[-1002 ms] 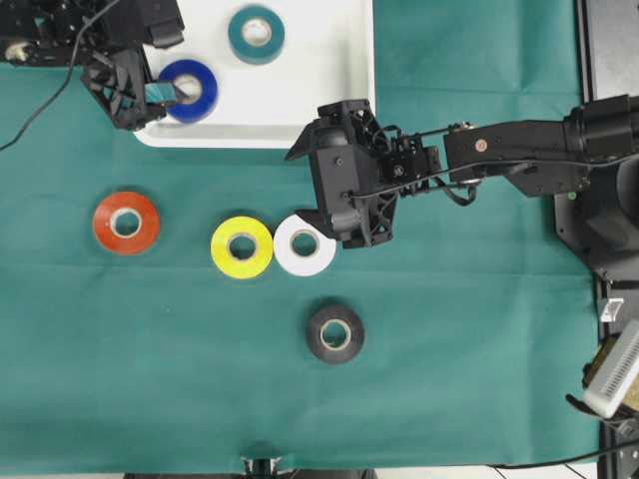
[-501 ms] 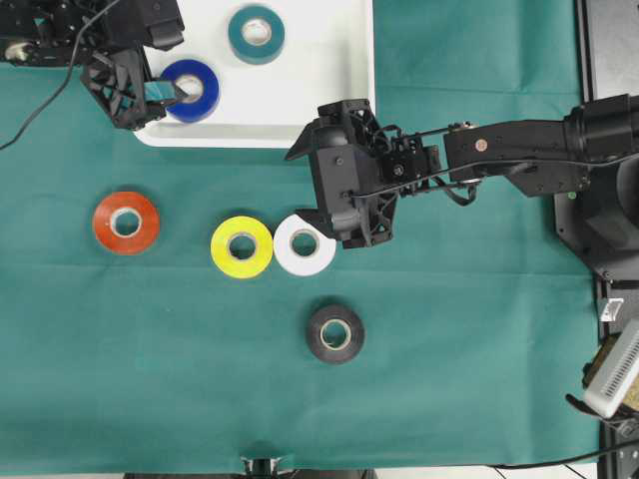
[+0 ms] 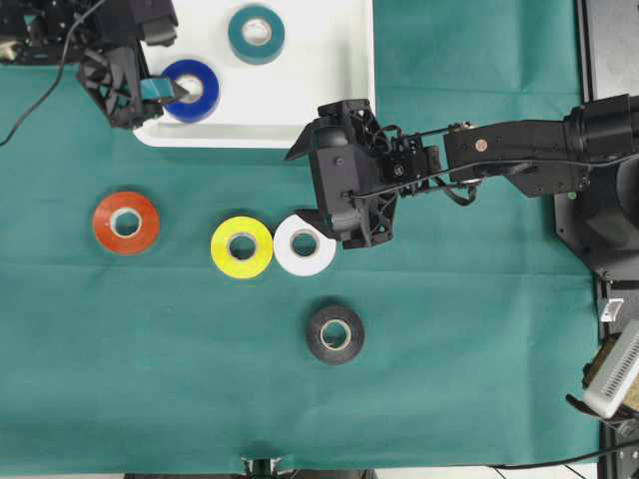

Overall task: Put the tape alternately from left to right into the white case.
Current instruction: 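Withdraw the left gripper back to the left side, then lower the right gripper onto the white tape roll and grasp it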

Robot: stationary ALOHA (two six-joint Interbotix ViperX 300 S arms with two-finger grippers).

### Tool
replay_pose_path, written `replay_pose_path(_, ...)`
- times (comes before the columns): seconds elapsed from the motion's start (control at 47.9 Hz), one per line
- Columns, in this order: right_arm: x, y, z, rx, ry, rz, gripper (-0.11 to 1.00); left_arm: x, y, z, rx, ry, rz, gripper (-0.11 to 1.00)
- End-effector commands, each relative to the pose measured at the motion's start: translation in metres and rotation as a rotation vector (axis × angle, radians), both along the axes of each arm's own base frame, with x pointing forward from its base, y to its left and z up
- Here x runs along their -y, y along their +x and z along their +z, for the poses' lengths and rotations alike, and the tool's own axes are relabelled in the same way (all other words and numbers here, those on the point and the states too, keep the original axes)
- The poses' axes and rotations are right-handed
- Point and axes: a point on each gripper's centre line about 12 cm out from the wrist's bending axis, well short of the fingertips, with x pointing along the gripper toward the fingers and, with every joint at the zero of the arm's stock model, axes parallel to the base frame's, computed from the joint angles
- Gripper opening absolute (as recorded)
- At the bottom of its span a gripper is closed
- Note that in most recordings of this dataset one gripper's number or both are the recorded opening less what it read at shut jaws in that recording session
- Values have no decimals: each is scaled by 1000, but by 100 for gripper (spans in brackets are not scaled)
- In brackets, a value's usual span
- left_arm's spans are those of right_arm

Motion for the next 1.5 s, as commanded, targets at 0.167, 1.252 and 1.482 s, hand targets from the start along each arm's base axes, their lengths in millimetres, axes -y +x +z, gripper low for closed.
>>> replay_pose_path(0.167,-1,2,14,41,2,3,79,23,1,17,49,17,-66,99)
replay_pose_path(1.252,-1,2,14,44,4,3,79,102,-60,32,224,32,-274,99)
replay_pose_path(1.482,-7,0,11,35,4,18,79,102,-58,31,220,31,-272,99)
